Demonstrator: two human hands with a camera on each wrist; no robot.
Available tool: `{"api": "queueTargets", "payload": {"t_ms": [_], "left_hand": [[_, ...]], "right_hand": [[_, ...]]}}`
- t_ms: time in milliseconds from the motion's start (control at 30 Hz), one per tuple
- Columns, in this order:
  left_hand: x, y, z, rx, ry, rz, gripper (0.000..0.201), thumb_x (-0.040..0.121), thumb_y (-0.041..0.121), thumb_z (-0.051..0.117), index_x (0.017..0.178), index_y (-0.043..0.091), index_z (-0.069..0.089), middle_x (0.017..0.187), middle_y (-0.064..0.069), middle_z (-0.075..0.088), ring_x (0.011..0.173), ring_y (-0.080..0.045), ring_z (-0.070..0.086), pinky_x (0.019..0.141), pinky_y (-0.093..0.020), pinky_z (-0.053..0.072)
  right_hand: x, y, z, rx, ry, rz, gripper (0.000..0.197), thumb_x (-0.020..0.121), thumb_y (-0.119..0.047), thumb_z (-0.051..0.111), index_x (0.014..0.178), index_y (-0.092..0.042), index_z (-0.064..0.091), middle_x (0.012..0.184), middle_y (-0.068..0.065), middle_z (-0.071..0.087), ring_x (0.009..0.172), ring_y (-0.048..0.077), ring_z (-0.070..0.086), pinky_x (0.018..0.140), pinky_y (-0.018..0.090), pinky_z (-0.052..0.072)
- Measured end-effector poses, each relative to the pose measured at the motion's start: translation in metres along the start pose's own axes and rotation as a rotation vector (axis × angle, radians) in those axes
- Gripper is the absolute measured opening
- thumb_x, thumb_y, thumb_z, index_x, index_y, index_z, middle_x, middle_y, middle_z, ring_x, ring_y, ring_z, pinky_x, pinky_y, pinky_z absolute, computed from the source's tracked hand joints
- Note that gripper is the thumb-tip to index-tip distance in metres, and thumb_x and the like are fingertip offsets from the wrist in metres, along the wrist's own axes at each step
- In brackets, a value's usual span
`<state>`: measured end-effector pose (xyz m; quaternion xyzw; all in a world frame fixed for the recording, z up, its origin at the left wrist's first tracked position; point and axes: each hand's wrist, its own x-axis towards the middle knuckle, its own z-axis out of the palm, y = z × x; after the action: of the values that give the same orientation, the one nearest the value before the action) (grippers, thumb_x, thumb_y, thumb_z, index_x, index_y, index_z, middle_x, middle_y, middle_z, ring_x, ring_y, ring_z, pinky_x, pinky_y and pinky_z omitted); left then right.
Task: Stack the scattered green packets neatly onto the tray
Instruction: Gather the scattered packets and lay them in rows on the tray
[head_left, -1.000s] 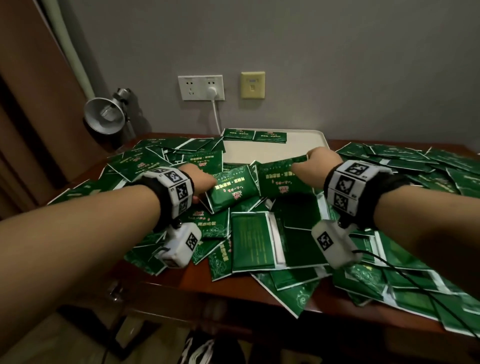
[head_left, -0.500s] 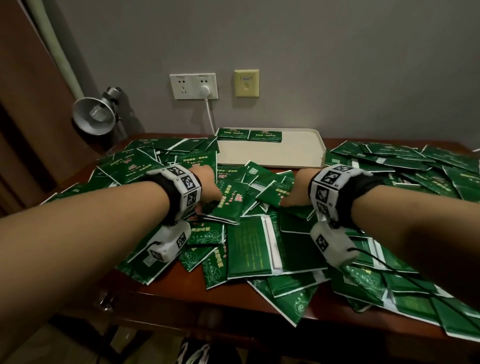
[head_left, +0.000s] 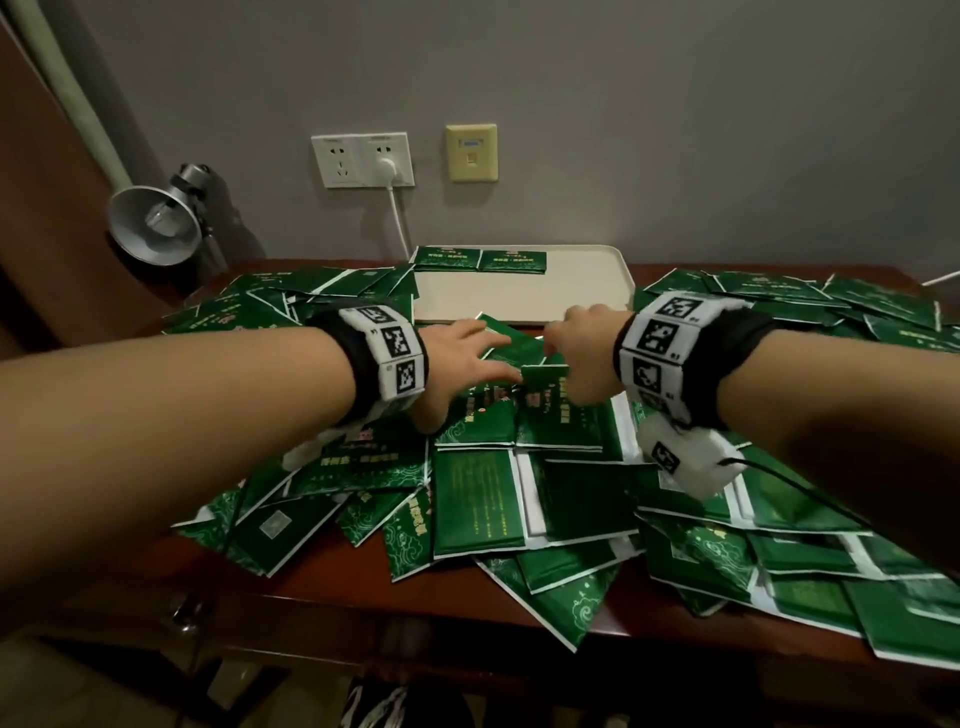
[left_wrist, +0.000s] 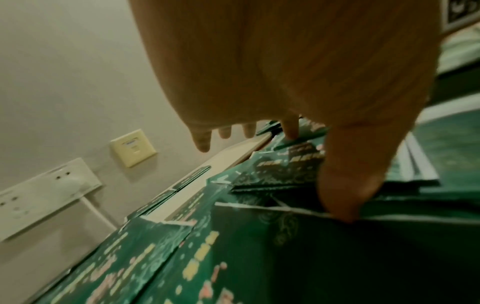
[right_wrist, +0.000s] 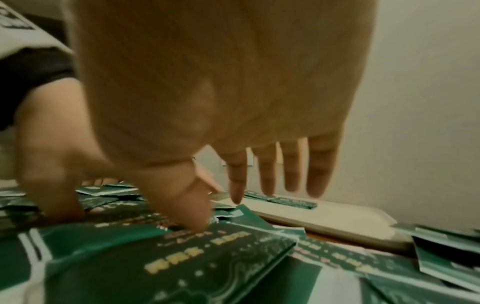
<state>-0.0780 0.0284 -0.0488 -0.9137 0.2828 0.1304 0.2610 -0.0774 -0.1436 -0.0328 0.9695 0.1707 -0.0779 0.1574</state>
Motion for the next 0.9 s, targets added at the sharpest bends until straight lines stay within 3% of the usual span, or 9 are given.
{"api": "queueTargets", "payload": {"t_ms": [67, 167, 367, 467, 533, 667, 733, 833, 900], "left_hand": [[0.005, 0.006, -0.003, 0.122, -0.016, 0.070, 0.110, 0.067, 0.037, 0.080, 0.153, 0.032, 0.011, 0.162, -0.005, 0.000, 0.148, -0.031, 0.000, 0.120, -0.047, 0.015], [0.010, 0.010, -0.004, 0.249, -0.007, 0.141, 0.109, 0.064, 0.049, 0.080, 0.150, 0.025, 0.018, 0.161, -0.009, 0.007, 0.147, -0.031, 0.006, 0.119, -0.046, 0.015], [0.009, 0.004, -0.003, 0.292, 0.160, 0.210, 0.091, 0.059, 0.059, 0.073, 0.131, 0.014, 0.041, 0.134, -0.005, 0.047, 0.129, -0.025, 0.037, 0.114, -0.045, 0.021], [0.008, -0.002, 0.000, 0.148, 0.253, 0.113, 0.072, 0.059, 0.063, 0.068, 0.109, 0.017, 0.043, 0.107, -0.002, 0.054, 0.098, -0.022, 0.047, 0.097, -0.036, 0.036], [0.009, -0.004, 0.002, 0.008, 0.246, -0.018, 0.078, 0.058, 0.066, 0.069, 0.112, 0.019, 0.038, 0.106, -0.002, 0.054, 0.094, -0.022, 0.051, 0.088, -0.037, 0.044], [0.008, -0.010, 0.002, -0.104, 0.149, -0.182, 0.088, 0.056, 0.066, 0.077, 0.117, 0.021, 0.032, 0.100, 0.000, 0.049, 0.084, -0.021, 0.055, 0.080, -0.039, 0.049], [0.008, -0.013, 0.000, -0.107, 0.132, -0.219, 0.085, 0.058, 0.063, 0.075, 0.118, 0.020, 0.033, 0.099, -0.001, 0.049, 0.083, -0.021, 0.056, 0.079, -0.043, 0.052], [0.006, -0.014, 0.001, -0.118, 0.115, -0.246, 0.080, 0.061, 0.062, 0.072, 0.118, 0.020, 0.036, 0.101, -0.002, 0.049, 0.086, -0.021, 0.056, 0.077, -0.043, 0.054], [0.006, -0.014, 0.003, -0.125, 0.118, -0.253, 0.076, 0.063, 0.060, 0.073, 0.117, 0.020, 0.038, 0.103, -0.002, 0.051, 0.088, -0.022, 0.056, 0.077, -0.041, 0.054]], "right_hand": [[0.005, -0.004, 0.002, 0.069, -0.046, -0.052, 0.076, 0.080, -0.048, 0.066, 0.142, -0.017, 0.037, 0.134, 0.009, 0.050, 0.122, 0.028, 0.049, 0.092, 0.036, 0.044], [0.013, -0.004, 0.008, 0.100, -0.140, -0.069, 0.090, 0.074, -0.056, 0.074, 0.142, -0.011, 0.036, 0.128, 0.007, 0.057, 0.114, 0.025, 0.056, 0.082, 0.029, 0.045], [0.028, 0.001, 0.010, 0.093, -0.105, -0.066, 0.072, 0.063, -0.069, 0.074, 0.108, -0.013, 0.065, 0.096, 0.003, 0.069, 0.082, 0.019, 0.061, 0.081, 0.031, 0.052], [0.029, 0.013, 0.001, 0.228, -0.032, 0.051, 0.057, 0.076, -0.061, 0.069, 0.093, -0.008, 0.066, 0.079, 0.005, 0.060, 0.074, 0.023, 0.054, 0.067, 0.029, 0.045], [0.028, 0.024, 0.002, 0.352, 0.055, 0.130, 0.043, 0.083, -0.053, 0.065, 0.090, -0.011, 0.063, 0.076, 0.003, 0.053, 0.077, 0.025, 0.053, 0.069, 0.030, 0.043], [0.029, 0.034, 0.007, 0.310, 0.079, 0.169, 0.031, 0.081, -0.043, 0.068, 0.090, -0.014, 0.061, 0.081, 0.002, 0.057, 0.073, 0.023, 0.055, 0.076, 0.033, 0.050], [0.025, 0.031, 0.005, 0.183, 0.055, 0.166, 0.051, 0.076, -0.049, 0.071, 0.110, -0.012, 0.061, 0.098, 0.006, 0.063, 0.083, 0.025, 0.061, 0.083, 0.039, 0.053], [0.014, 0.026, 0.006, 0.086, 0.000, -0.071, 0.088, 0.072, -0.049, 0.078, 0.144, -0.021, 0.036, 0.134, 0.007, 0.049, 0.120, 0.027, 0.049, 0.097, 0.038, 0.046], [0.005, 0.024, 0.006, 0.077, -0.115, -0.156, 0.099, 0.070, -0.044, 0.082, 0.149, -0.026, 0.025, 0.141, 0.005, 0.044, 0.126, 0.026, 0.045, 0.093, 0.035, 0.044]]}}
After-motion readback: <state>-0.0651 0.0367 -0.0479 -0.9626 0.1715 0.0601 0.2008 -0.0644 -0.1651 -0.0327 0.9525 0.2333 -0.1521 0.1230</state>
